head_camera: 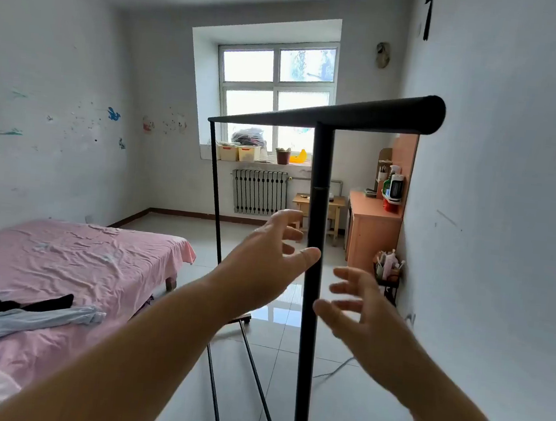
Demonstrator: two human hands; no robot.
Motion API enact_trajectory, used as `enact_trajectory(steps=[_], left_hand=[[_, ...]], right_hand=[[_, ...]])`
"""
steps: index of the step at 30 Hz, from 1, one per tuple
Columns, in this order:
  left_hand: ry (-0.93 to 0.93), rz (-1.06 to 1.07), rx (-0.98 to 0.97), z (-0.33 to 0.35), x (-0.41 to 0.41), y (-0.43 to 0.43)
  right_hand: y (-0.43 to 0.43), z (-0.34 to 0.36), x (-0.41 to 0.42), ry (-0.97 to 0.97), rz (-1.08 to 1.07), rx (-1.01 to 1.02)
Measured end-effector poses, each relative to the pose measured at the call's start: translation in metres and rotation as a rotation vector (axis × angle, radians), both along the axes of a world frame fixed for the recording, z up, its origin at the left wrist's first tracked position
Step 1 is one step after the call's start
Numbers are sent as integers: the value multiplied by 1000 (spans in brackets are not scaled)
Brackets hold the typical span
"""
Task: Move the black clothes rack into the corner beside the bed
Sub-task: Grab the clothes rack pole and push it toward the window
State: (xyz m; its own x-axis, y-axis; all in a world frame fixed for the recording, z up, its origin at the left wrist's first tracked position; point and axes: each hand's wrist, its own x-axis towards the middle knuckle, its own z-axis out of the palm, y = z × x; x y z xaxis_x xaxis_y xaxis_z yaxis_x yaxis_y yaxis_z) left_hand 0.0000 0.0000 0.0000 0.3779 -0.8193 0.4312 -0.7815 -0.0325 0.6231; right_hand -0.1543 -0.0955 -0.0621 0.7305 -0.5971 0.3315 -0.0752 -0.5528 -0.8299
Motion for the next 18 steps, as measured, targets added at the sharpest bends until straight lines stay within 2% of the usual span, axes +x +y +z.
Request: enact_trajectory(steps=[3,9,12,18], left_hand=[[-97,51,-1,12,-5,-12],[-243,118,13,32,-11,-31],[-262,180,65,43,-14,-43],[-229,265,188,53,-7,-65]], right_hand=[[-2,-11,12,143,40,-18],[-16,-19,38,228,19,-69],[-24,-22,52,301,14,-67],[-44,-31,74,313,77,-14]])
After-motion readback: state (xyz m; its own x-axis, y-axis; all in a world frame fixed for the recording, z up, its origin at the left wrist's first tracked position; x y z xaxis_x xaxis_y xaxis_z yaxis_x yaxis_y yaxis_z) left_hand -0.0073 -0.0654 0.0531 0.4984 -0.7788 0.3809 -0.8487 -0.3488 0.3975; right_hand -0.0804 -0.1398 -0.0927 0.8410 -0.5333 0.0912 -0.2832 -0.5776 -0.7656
